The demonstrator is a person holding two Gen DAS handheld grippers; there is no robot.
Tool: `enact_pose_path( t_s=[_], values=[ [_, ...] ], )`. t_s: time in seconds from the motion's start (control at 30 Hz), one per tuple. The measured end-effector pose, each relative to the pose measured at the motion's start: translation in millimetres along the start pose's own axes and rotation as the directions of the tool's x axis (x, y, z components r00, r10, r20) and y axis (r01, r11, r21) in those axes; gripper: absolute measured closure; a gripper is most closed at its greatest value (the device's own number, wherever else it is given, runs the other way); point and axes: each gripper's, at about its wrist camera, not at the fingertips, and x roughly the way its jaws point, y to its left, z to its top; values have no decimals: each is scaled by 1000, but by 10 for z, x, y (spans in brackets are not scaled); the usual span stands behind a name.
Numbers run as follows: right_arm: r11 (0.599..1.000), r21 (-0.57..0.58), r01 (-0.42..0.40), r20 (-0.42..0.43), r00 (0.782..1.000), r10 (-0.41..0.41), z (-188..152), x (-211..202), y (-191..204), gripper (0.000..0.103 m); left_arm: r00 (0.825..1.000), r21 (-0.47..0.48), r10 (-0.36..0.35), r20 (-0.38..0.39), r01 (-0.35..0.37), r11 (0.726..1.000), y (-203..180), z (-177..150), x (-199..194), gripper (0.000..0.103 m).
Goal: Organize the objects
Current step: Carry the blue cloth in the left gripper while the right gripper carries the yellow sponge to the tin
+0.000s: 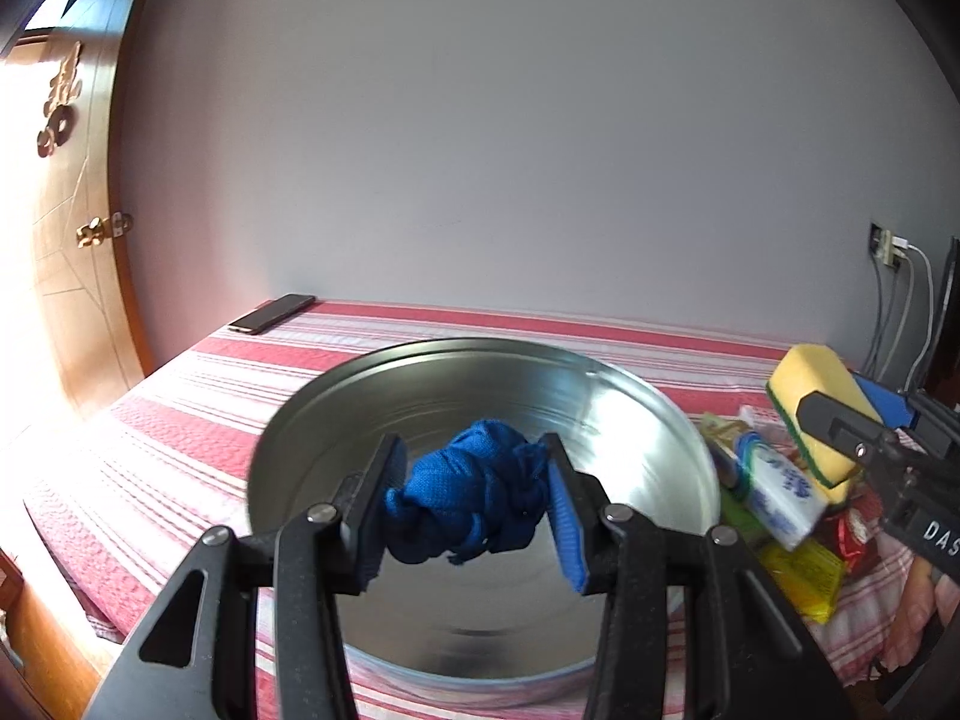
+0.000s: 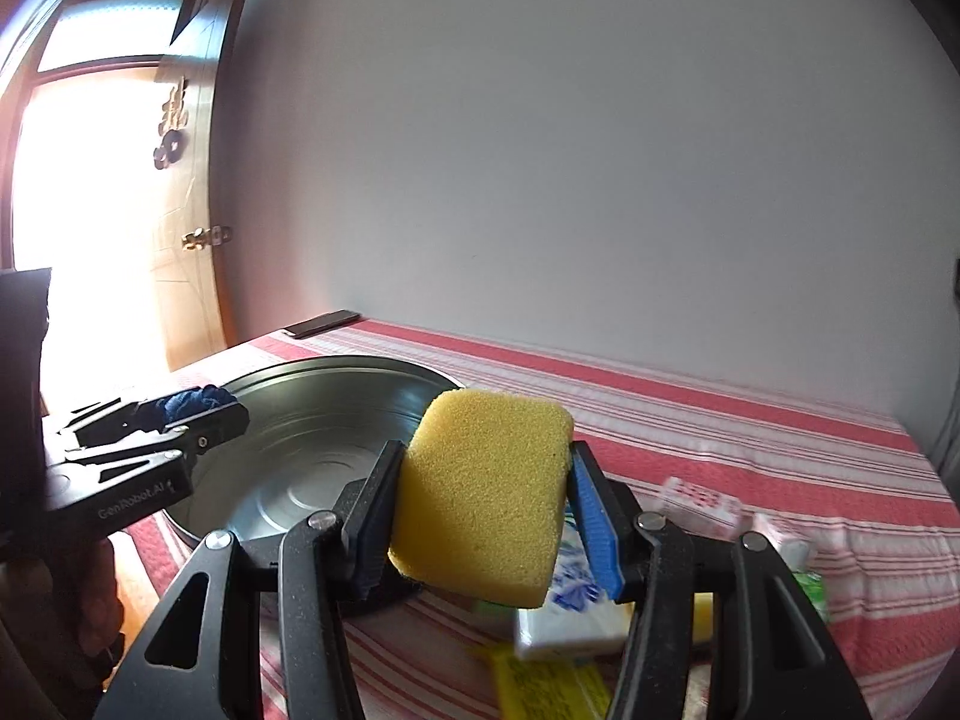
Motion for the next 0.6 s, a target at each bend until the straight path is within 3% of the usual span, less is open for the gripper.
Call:
enact_pose_path(
  t_s=[0.6],
  values=[
    [994,-64,-88,-126,989,80,359,796,444,47,994,-44,28,-107,-33,998,469,108,417,58]
  ],
)
